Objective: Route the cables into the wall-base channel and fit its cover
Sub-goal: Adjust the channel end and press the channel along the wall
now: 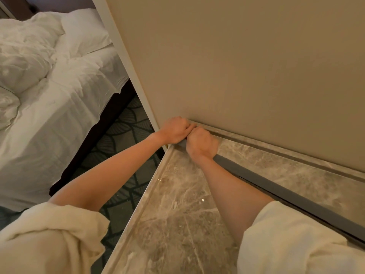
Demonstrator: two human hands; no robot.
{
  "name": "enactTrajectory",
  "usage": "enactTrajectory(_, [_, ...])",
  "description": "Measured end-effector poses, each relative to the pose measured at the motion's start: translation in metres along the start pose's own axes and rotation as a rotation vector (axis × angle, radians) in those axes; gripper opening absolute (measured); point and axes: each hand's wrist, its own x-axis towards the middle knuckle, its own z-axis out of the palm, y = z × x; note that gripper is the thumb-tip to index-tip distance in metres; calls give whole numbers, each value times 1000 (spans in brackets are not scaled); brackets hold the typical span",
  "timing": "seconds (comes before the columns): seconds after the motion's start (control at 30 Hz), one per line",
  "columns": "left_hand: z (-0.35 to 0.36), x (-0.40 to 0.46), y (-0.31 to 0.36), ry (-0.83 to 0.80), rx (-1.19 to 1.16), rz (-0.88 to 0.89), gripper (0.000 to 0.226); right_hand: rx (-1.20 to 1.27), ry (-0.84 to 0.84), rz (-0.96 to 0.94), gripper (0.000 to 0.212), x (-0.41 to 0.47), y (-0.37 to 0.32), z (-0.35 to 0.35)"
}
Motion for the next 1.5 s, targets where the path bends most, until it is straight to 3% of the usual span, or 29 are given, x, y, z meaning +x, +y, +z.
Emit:
enactTrajectory(0.17, [12, -1, -2, 136, 158, -18, 60, 1, -4, 18, 43, -1, -1, 0])
enactTrajectory(0.5, [19, 2, -5, 142, 190, -13, 58, -4, -26, -2, 38, -3, -1, -4])
enactTrajectory(0.73, [12, -3, 1, 139, 160, -118, 62, -42, -163, -419, 46, -20, 33, -29])
enactTrajectory(0.83, [8, -8, 5, 122, 146, -146, 66, -205, -254, -618, 52, -32, 69, -43])
enactTrajectory(0.9, [6, -11, 10, 125, 182, -136, 67, -272, -297, -652, 48, -33, 89, -52])
enactTrajectory(1.0, [8, -19, 24, 162, 280, -103, 60, -272, -318, -640, 39, -36, 114, -68])
enactTrajectory(1.1, [17, -31, 48, 144, 240, 38, 48, -245, -364, -562, 42, -44, 150, -88])
enactTrajectory(1.3, [34, -45, 123, -66, 181, 315, 46, -292, -457, -426, 50, -62, 232, -141])
enactTrajectory(1.5, [54, -47, 186, -286, 243, 353, 39, -413, -619, -249, 44, -77, 304, -183])
